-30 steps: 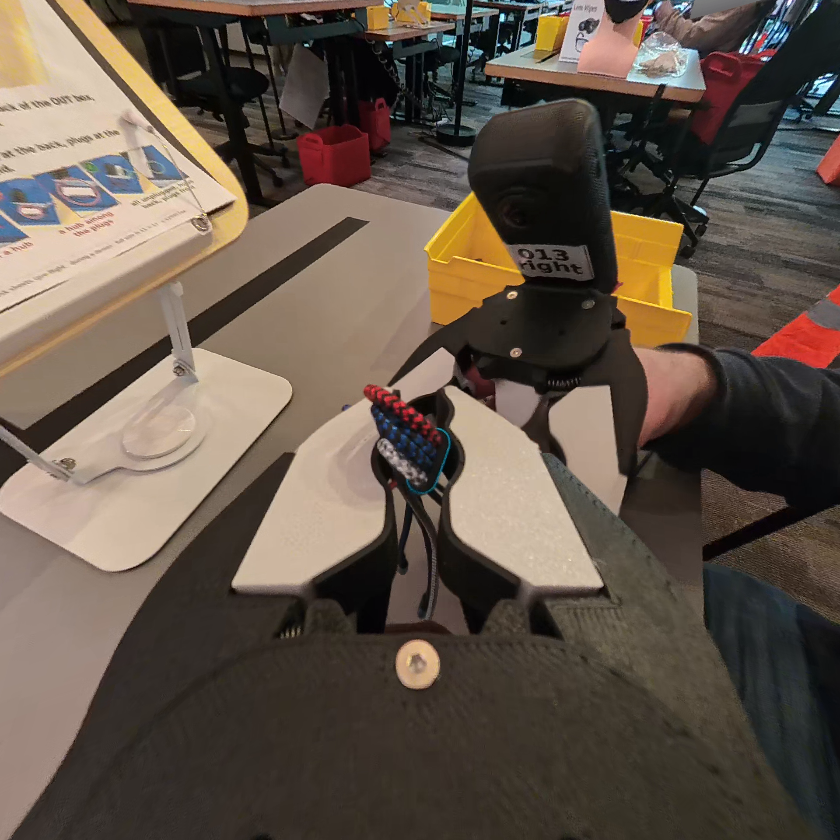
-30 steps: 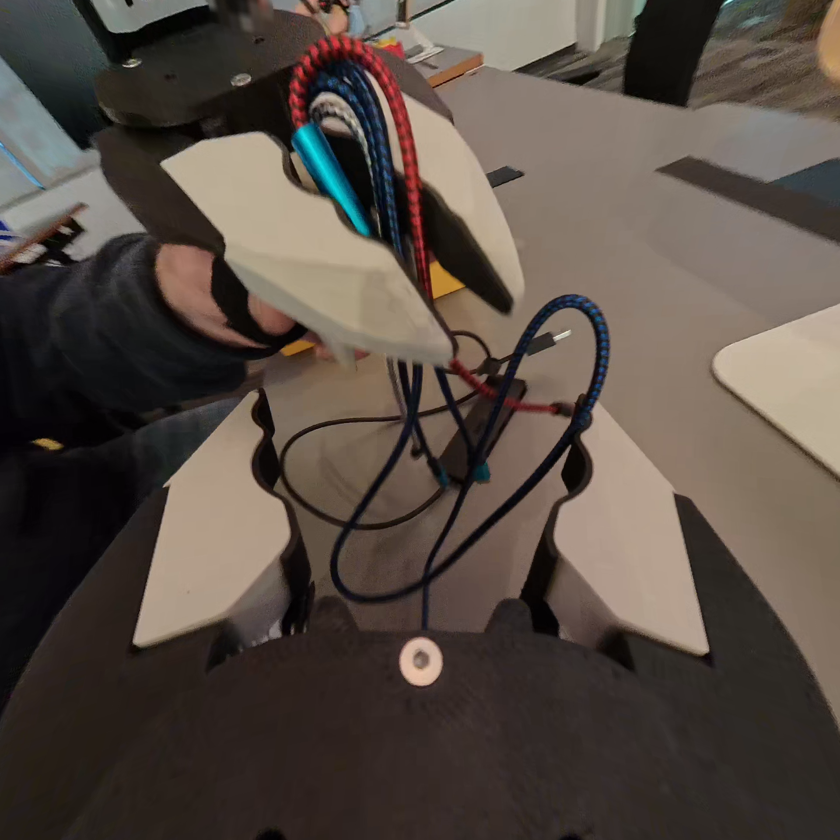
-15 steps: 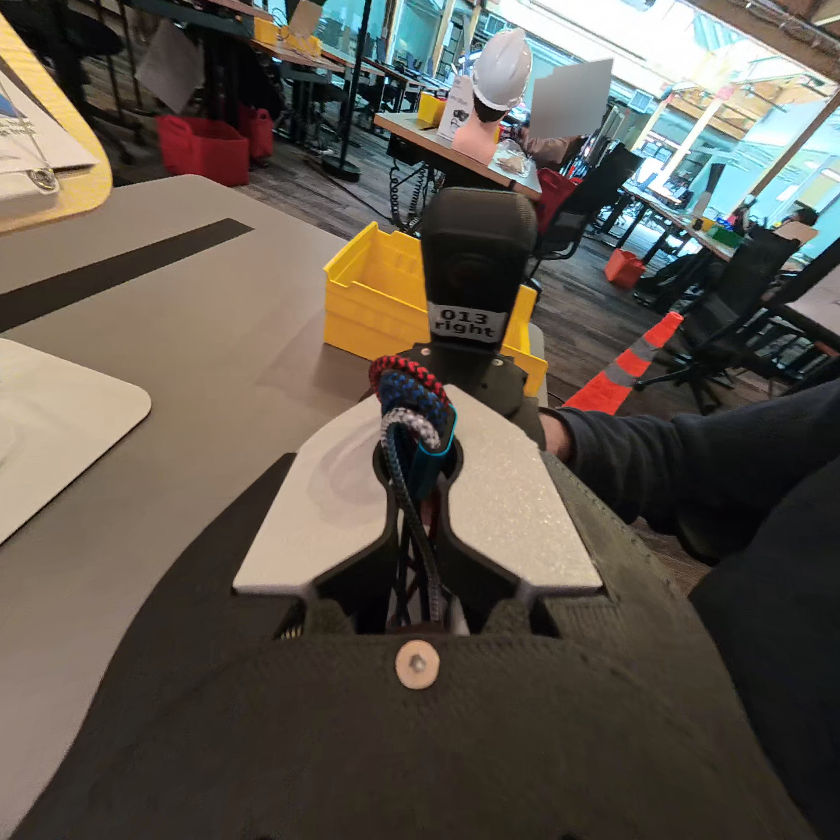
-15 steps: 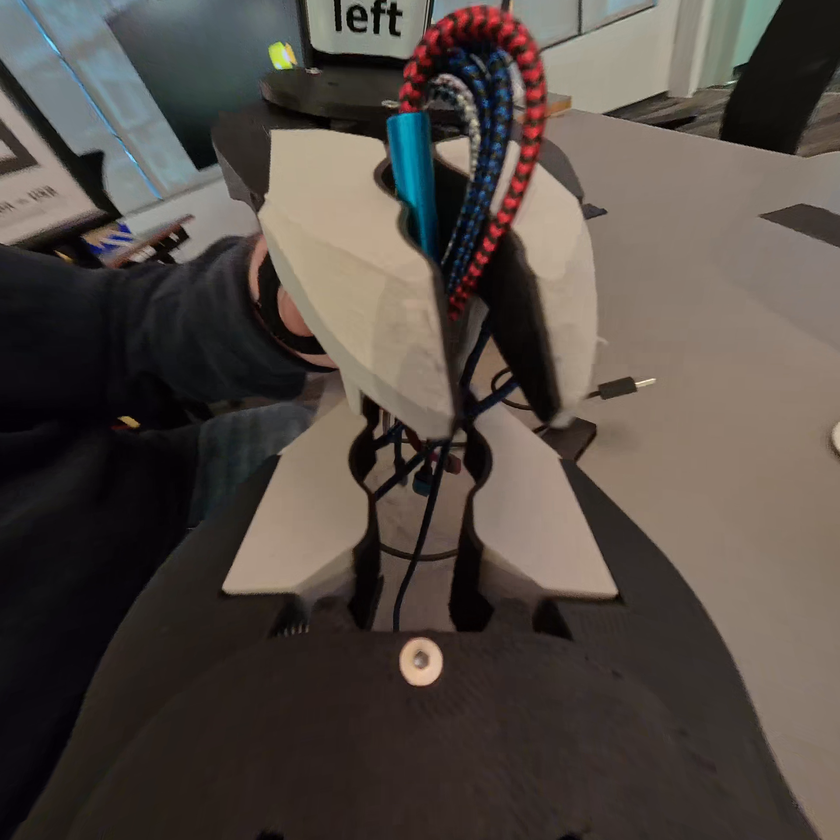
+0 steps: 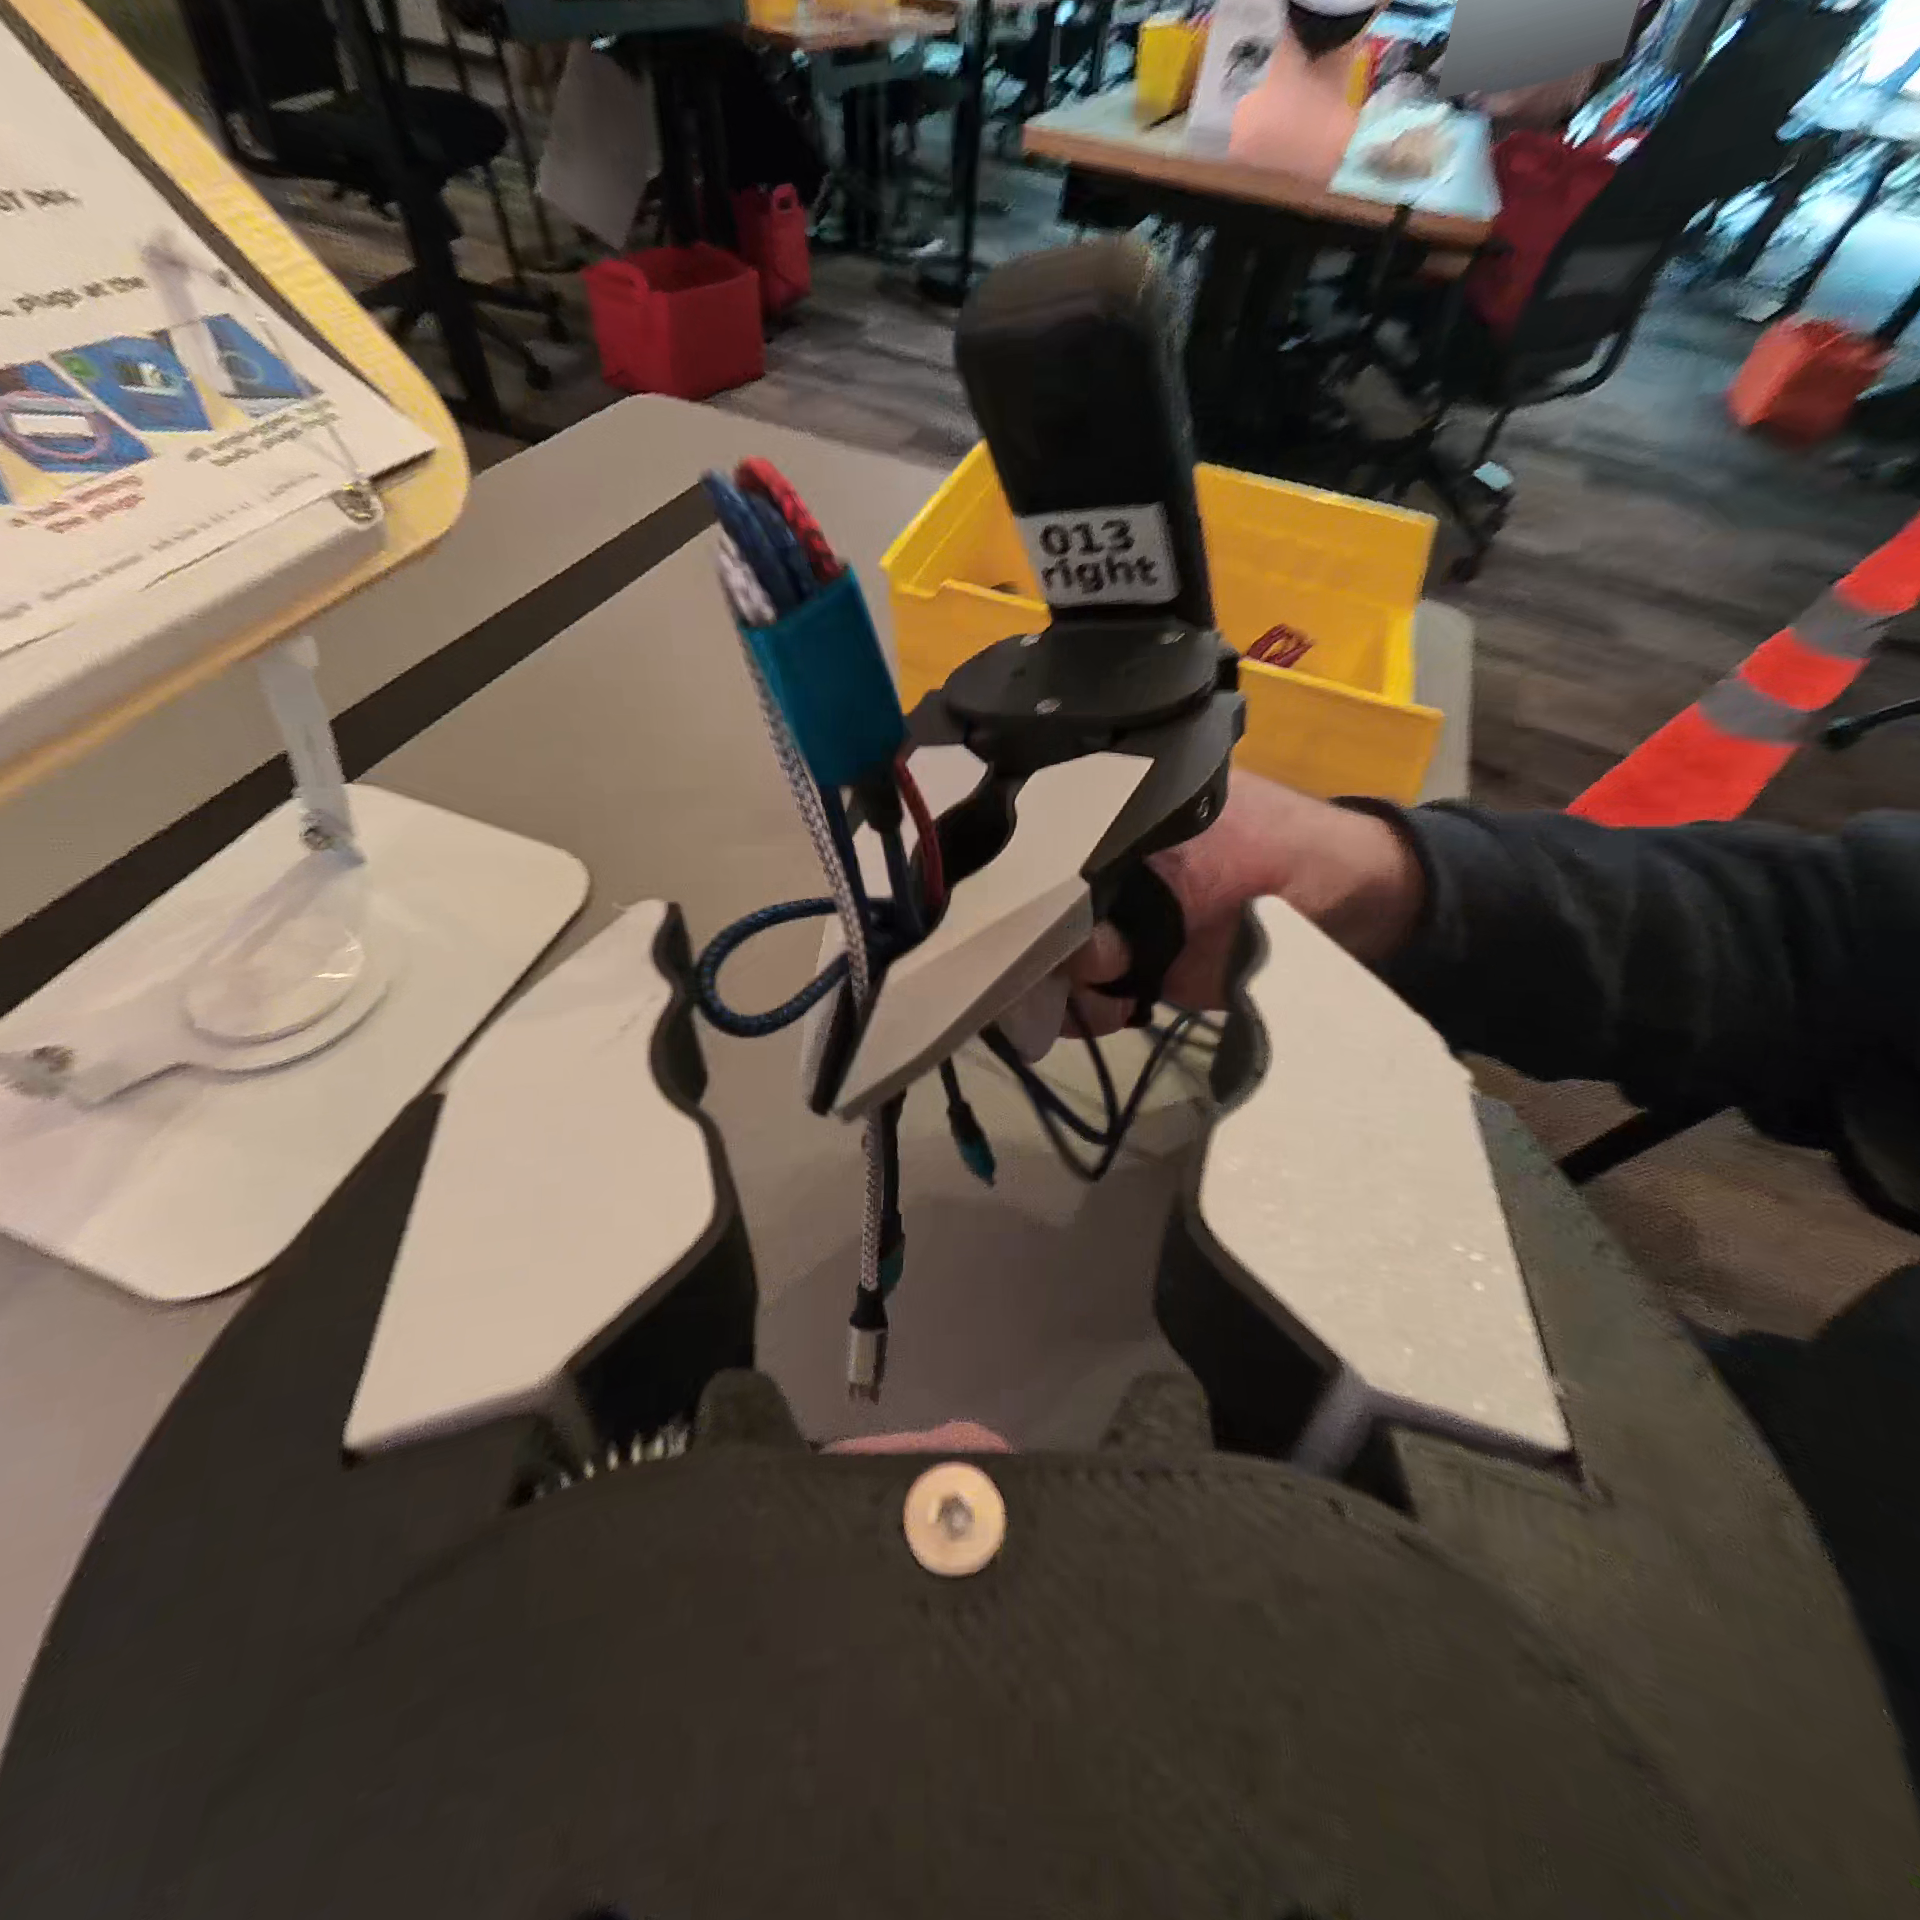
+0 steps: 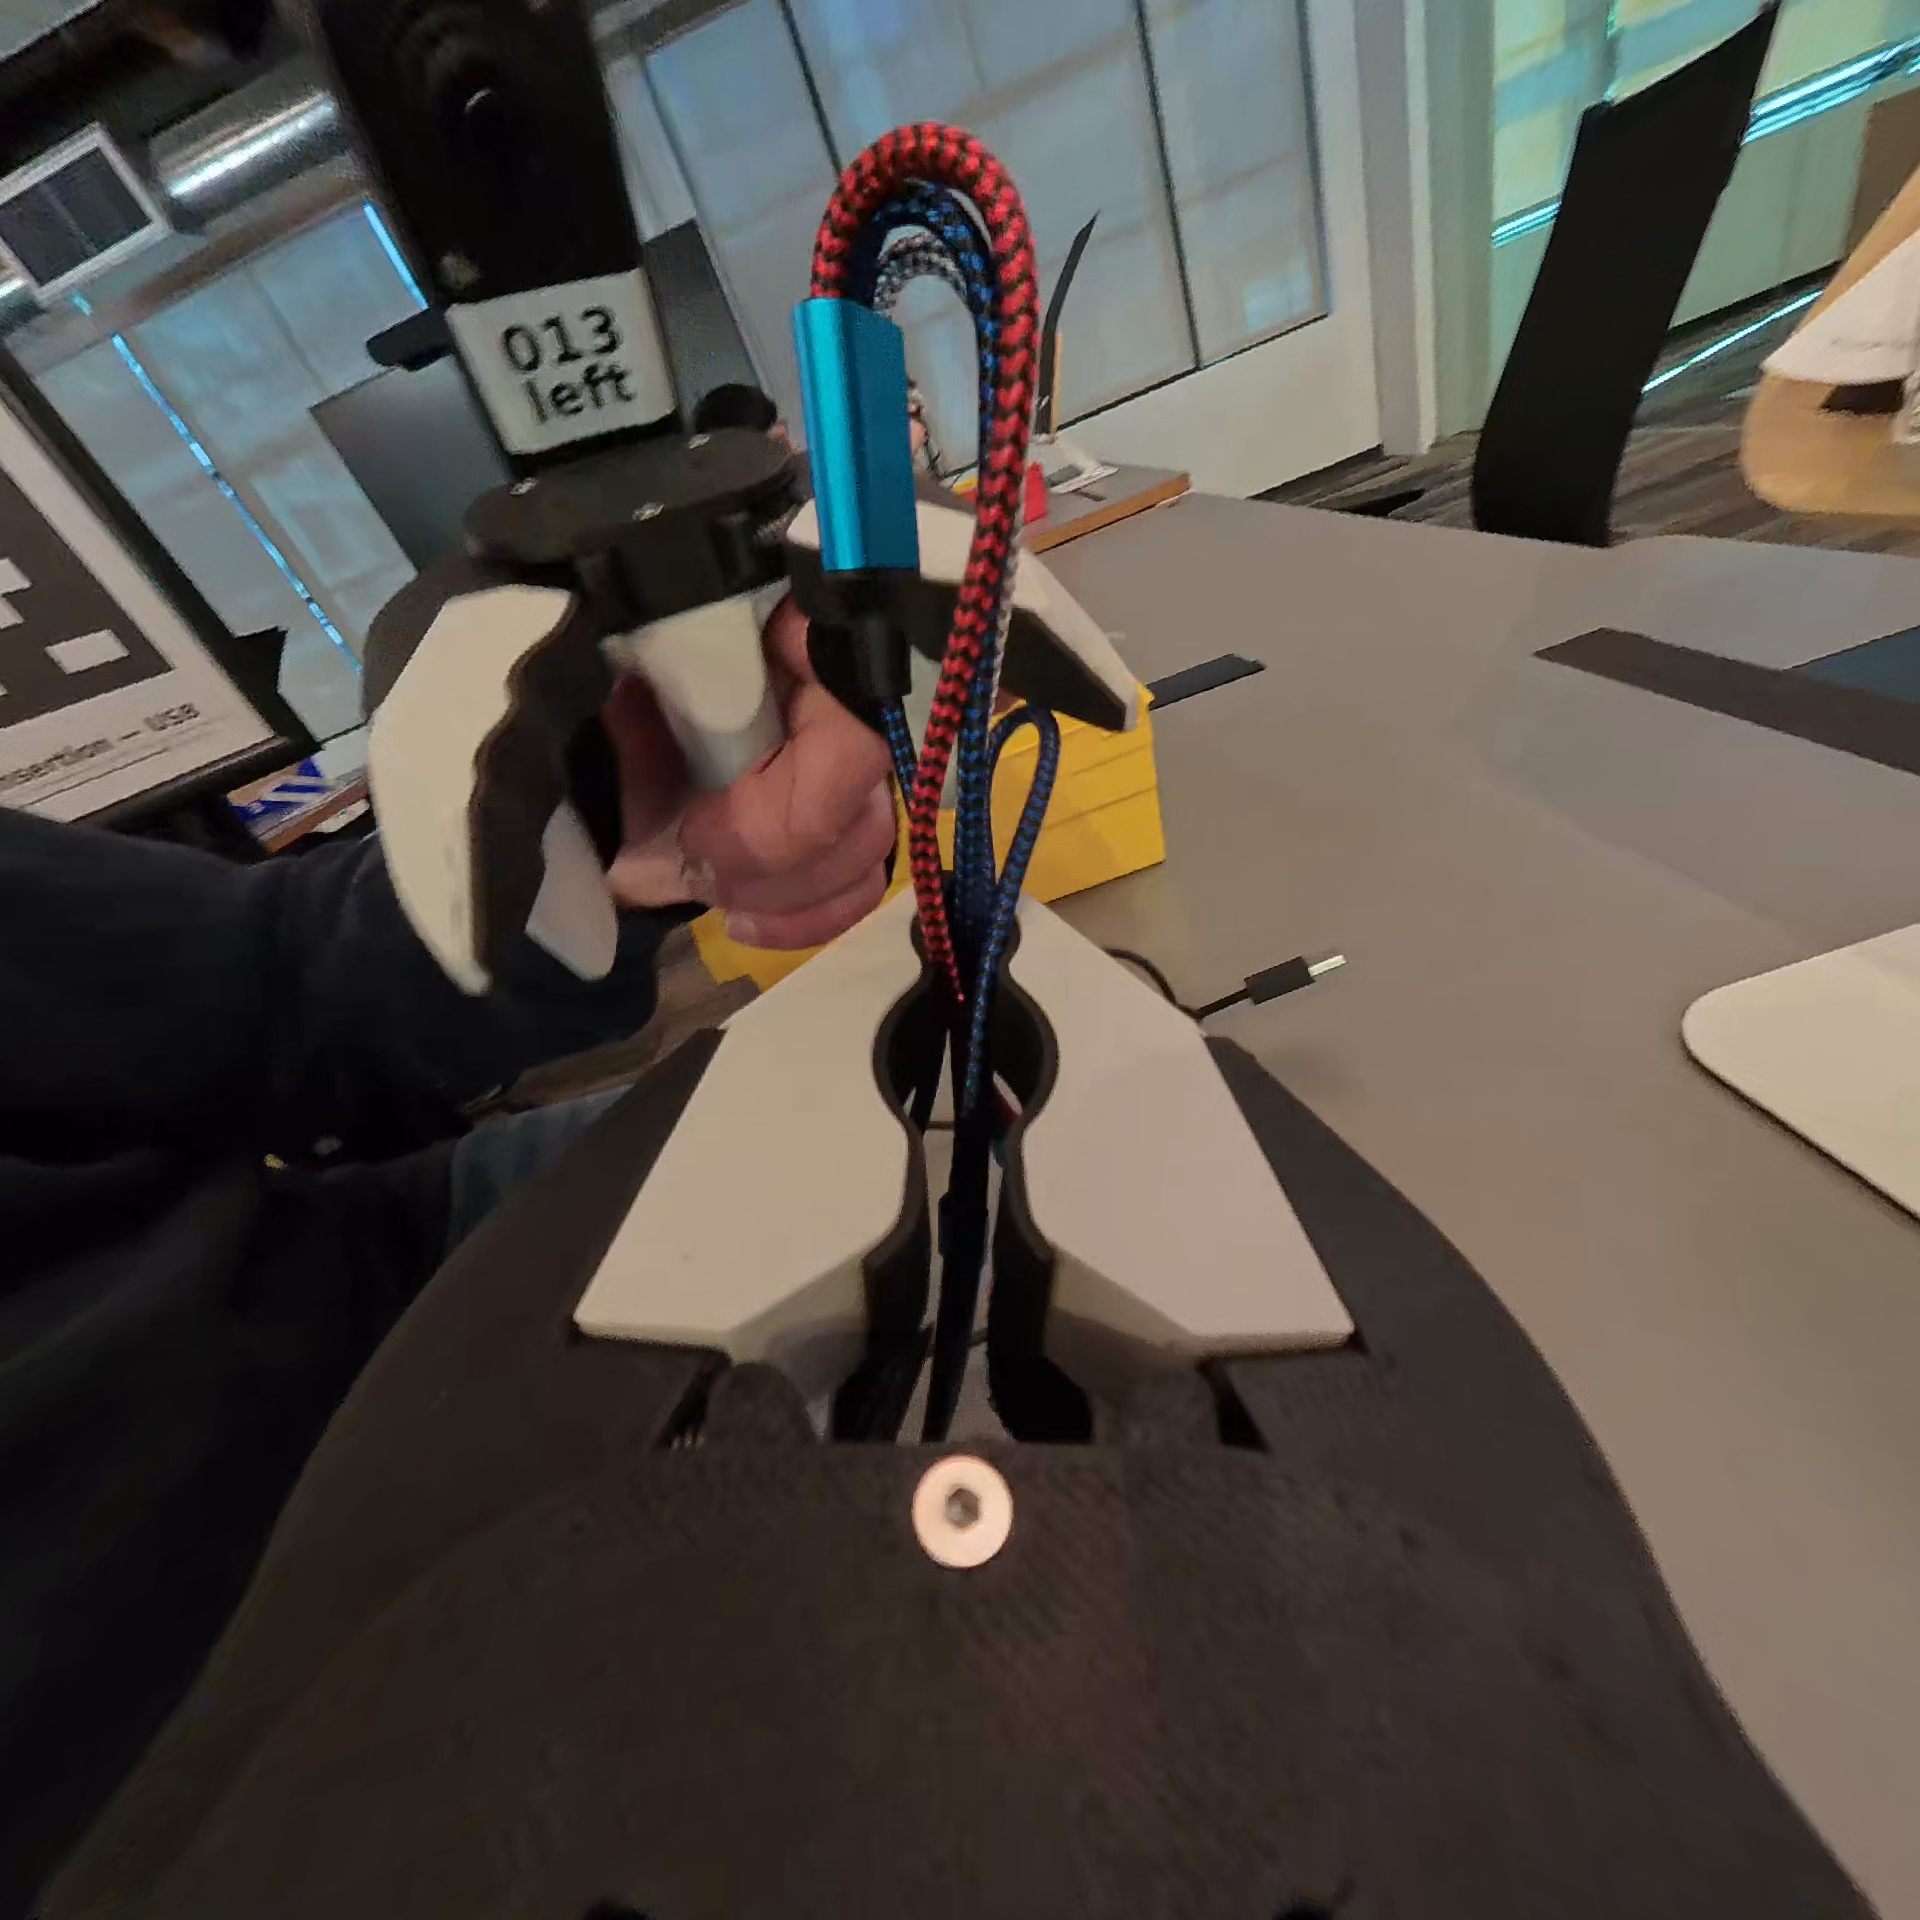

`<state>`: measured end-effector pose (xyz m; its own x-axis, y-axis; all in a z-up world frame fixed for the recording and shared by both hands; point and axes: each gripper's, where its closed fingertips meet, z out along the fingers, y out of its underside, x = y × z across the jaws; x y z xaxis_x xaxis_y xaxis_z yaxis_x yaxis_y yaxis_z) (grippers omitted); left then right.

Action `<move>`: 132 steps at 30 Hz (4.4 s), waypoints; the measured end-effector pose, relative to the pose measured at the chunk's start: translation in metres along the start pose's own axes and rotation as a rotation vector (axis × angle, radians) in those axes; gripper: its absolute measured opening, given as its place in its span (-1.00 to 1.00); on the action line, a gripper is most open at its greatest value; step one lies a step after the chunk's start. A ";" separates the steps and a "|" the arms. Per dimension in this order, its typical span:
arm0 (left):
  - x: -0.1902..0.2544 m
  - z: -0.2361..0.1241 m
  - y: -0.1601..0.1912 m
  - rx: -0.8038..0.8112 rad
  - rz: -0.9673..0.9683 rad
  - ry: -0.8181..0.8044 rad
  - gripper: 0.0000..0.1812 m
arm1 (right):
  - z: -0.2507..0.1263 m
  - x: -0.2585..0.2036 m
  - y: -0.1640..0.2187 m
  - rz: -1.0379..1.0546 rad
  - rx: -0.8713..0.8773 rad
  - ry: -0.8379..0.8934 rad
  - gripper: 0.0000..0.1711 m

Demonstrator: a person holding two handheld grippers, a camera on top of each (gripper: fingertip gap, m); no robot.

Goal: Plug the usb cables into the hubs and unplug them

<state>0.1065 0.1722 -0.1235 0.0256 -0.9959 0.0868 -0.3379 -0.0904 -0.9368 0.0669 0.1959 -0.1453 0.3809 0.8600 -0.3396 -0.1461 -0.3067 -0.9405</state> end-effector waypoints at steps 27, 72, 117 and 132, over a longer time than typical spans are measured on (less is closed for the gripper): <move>0.035 0.028 0.037 -0.118 0.042 0.170 -0.95 | -0.021 -0.046 -0.022 -0.099 -0.073 -0.185 -1.00; 0.020 0.004 -0.027 0.110 0.019 -0.044 -0.98 | -0.026 -0.017 0.005 -0.266 -0.289 0.234 -0.97; -0.011 0.023 0.011 -0.143 0.537 -0.694 -0.20 | -0.026 -0.023 -0.031 0.061 0.013 0.158 -0.98; -0.017 0.017 0.009 -0.132 0.547 -0.681 -0.99 | -0.030 -0.029 -0.043 0.117 0.117 0.114 -0.92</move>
<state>0.1190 0.1881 -0.1393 0.3697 -0.6900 -0.6223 -0.5716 0.3591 -0.7378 0.0892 0.1720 -0.0954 0.4550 0.7677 -0.4514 -0.2981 -0.3463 -0.8895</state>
